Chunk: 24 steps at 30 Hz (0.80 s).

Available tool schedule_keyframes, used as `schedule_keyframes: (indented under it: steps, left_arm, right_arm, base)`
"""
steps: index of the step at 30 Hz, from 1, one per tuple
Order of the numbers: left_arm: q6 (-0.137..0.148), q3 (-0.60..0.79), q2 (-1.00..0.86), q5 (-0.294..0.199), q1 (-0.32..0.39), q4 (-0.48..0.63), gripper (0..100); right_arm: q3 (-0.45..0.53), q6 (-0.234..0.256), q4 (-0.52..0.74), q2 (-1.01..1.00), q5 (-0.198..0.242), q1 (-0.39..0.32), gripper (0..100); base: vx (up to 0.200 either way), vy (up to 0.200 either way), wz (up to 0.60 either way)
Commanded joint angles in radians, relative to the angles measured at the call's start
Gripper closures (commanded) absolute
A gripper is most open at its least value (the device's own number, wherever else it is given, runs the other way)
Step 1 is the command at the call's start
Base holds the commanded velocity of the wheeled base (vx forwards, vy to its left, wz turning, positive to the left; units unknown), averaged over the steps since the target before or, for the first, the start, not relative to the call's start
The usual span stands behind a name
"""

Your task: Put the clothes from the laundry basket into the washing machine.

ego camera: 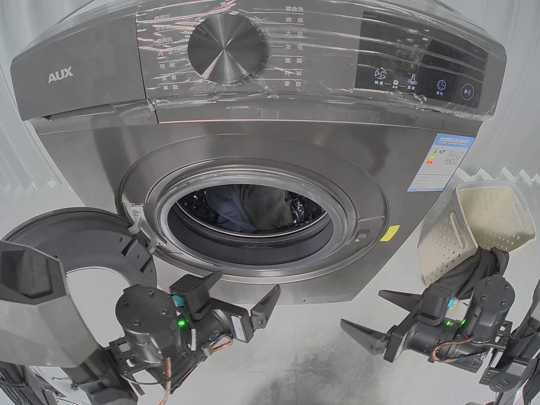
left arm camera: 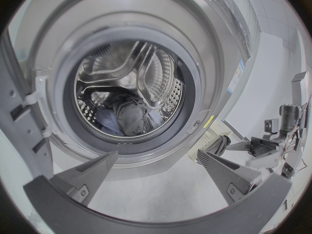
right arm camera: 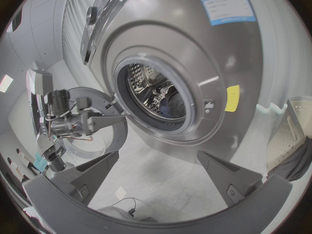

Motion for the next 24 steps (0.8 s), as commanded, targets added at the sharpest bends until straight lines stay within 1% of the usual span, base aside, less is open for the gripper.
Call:
schedule_keyframes:
  steps: [1,4,5,9,12,14,17,18,20,21,22,23,24]
  left_arm:
    - [-0.024,0.076,-0.165,0.025,-0.019,-0.003,0]
    - [-0.025,0.073,-0.169,0.027,-0.019,-0.003,0]
    - [-0.021,0.073,-0.165,0.033,-0.019,-0.003,0]
    - [-0.007,0.077,-0.166,0.036,-0.022,-0.003,0]
    - [0.009,0.082,-0.175,0.037,-0.008,-0.003,0]
    - [0.035,0.091,-0.191,0.039,-0.001,-0.003,0]
    - [0.045,0.119,-0.224,0.036,0.008,-0.003,0]
    - [0.051,0.145,-0.254,0.036,0.016,-0.003,0]
    - [0.051,0.186,-0.281,0.027,0.065,-0.003,0]
    - [0.051,0.189,-0.281,0.025,0.068,-0.003,0]
    - [0.050,0.224,-0.290,0.010,0.116,-0.003,0]
    - [0.050,0.224,-0.290,0.010,0.116,-0.003,0]
    - [0.050,0.254,-0.294,-0.010,0.150,-0.005,0]
  right_arm:
    - [0.042,0.001,0.009,-0.127,-0.006,-0.087,0]
    - [0.042,-0.003,0.007,-0.153,-0.006,-0.130,0]
    - [0.042,-0.008,0.007,-0.164,-0.005,-0.156,0]
    - [0.042,-0.009,0.012,-0.188,-0.008,-0.206,0]
    - [0.043,-0.026,0.018,-0.231,-0.003,-0.249,0]
    - [0.043,-0.045,0.058,-0.276,0.001,-0.258,0]
    - [0.042,-0.048,0.116,-0.316,0.001,-0.260,0]
    - [0.042,-0.051,0.168,-0.342,0.000,-0.263,0]
    - [0.042,-0.063,0.207,-0.357,-0.003,-0.266,0]
    - [0.042,-0.065,0.210,-0.359,-0.005,-0.266,0]
    - [0.042,-0.066,0.225,-0.376,-0.008,-0.271,0]
    - [0.042,-0.066,0.225,-0.376,-0.008,-0.271,0]
    - [0.042,-0.068,0.237,-0.400,-0.010,-0.275,0]
  base:
    - [0.000,0.000,0.00]
    - [0.000,0.000,0.00]
    - [0.000,0.000,0.00]
    - [0.000,0.000,0.00]
    - [0.000,0.000,0.00]
    - [-0.200,0.000,0.00]
    - [-0.200,0.000,0.00]
    - [-0.200,0.000,0.00]
    - [-0.200,0.000,0.00]
    - [-0.200,0.000,0.00]
    - [-0.200,0.000,0.00]
    - [-0.200,0.000,0.00]
    - [-0.200,0.000,0.00]
